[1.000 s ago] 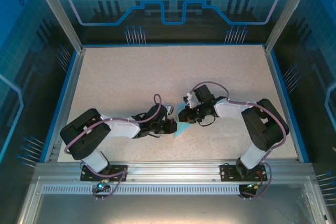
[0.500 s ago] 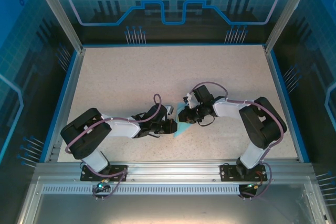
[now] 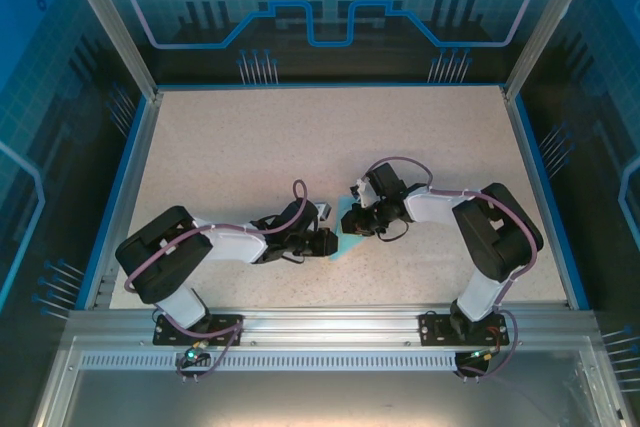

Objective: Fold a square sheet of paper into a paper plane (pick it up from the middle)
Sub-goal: Fourth fold the wing at the center of the table.

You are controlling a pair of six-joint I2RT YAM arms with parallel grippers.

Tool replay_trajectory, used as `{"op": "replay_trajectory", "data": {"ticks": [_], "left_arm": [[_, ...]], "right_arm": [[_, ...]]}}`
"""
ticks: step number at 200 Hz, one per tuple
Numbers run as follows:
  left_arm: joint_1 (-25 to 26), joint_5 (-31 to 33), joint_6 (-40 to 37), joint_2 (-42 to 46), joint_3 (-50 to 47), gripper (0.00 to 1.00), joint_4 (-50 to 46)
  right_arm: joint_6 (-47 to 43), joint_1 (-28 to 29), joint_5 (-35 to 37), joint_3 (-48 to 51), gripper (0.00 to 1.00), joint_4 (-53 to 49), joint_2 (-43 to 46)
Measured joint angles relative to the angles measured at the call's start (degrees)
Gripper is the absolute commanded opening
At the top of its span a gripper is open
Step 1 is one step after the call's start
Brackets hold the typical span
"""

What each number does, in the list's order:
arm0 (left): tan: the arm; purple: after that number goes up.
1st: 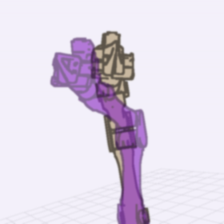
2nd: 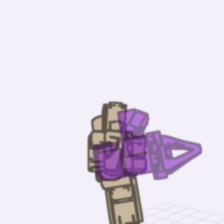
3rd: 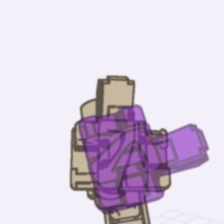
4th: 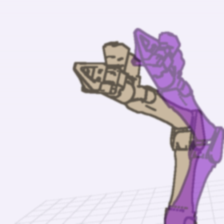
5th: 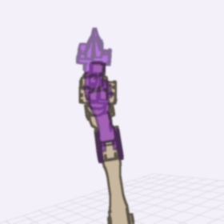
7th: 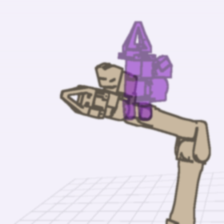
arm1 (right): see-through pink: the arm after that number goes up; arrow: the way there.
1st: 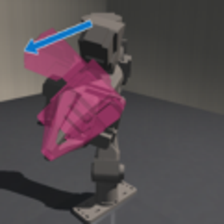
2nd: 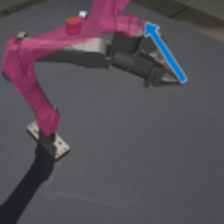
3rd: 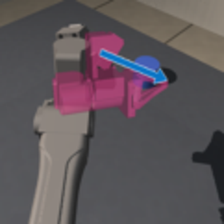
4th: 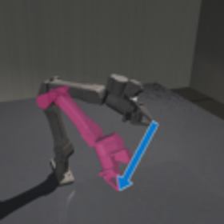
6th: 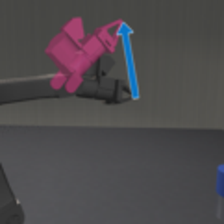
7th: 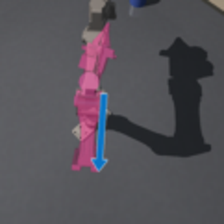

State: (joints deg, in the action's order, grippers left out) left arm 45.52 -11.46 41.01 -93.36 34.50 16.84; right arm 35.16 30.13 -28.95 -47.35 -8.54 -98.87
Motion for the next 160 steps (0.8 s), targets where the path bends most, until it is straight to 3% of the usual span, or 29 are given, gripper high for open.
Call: {"op": "replay_trajectory", "data": {"ticks": [67, 160], "left_arm": [[0.0, -0.5, 0.0, 0.2, -0.5, 0.04, 0.2], [0.0, -1.6, 0.1, -0.3, -0.6, 0.01, 0.9]], "right_arm": [[0.0, 0.0, 0.0, 0.0, 0.20, 0.0, 0.0], [0.4, 0.3, -4.4, 0.1, 0.21, 1.4, 3.4]]}}
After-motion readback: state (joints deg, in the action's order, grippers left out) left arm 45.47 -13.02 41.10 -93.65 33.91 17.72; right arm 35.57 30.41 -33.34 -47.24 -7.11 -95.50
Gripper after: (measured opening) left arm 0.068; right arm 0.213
